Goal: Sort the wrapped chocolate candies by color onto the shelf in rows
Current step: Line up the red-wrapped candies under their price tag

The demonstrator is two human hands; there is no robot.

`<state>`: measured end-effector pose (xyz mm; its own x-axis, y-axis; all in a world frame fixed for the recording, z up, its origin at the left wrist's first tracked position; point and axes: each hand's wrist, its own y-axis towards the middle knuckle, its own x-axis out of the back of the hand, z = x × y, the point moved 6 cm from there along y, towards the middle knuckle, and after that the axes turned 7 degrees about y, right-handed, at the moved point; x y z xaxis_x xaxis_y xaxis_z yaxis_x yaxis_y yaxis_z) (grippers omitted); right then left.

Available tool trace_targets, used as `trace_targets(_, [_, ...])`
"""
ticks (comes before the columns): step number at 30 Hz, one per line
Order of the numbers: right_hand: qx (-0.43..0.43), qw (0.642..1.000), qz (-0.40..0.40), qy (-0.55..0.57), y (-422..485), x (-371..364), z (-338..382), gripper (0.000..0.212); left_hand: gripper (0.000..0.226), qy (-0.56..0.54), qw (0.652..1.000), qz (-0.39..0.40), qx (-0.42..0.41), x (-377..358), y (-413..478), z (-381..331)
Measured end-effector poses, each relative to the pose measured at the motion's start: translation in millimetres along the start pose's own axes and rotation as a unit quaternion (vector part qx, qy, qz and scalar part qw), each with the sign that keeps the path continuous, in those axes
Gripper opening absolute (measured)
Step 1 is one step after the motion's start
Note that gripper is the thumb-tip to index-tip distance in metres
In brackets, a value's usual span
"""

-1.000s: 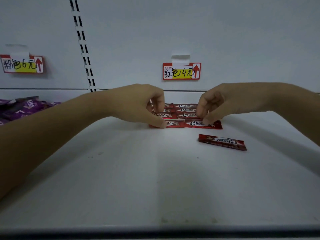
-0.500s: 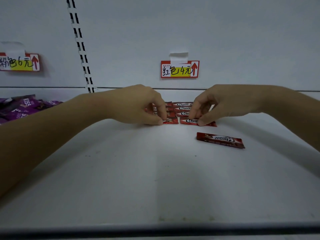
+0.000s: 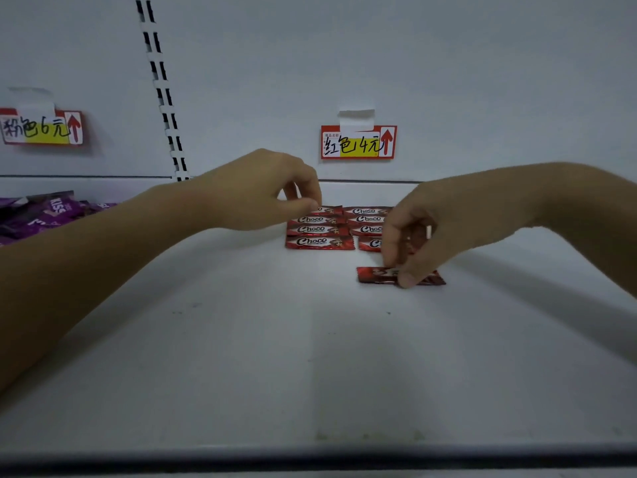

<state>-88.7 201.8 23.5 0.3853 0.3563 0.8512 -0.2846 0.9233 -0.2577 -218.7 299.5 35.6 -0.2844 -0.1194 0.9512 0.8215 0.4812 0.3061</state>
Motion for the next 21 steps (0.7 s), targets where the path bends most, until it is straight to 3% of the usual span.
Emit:
trace_targets(5, [0.080, 0.993, -0.076, 0.048, 6.2, -0.2, 11.9, 0.008, 0.009, 0.003, 1.000, -0.010, 0.022, 2.2, 0.3, 10.8])
trace_targets(9, [0.149, 0.983, -0.066, 0.080, 5.6, -8.5, 26.0, 0.020, 0.011, 0.011, 1.000, -0.010, 0.018, 2.3, 0.7, 11.3])
trace_targets(11, [0.149, 0.984, -0.058, 0.078, 5.7, -9.0, 26.7, 0.026, 0.011, 0.015, 1.000, -0.007, 0.016, 1.9, 1.1, 10.0])
trace_targets(14, [0.145, 0.982, -0.068, 0.101, 4.9, -7.3, 29.9, 0.013, 0.010, 0.009, 1.000, -0.008, 0.015, 1.8, 1.4, 9.4])
trace_targets(17, [0.109, 0.992, -0.052, 0.045, 7.4, -17.6, 33.9, 0.037, 0.010, 0.012, 1.000, -0.004, 0.013, 0.2, 1.3, 10.4])
trace_targets(21, [0.104, 0.992, -0.072, 0.005, 10.2, -19.7, 30.1, 0.022, 0.012, 0.018, 1.000, 0.012, 0.014, -2.0, 1.5, 11.8])
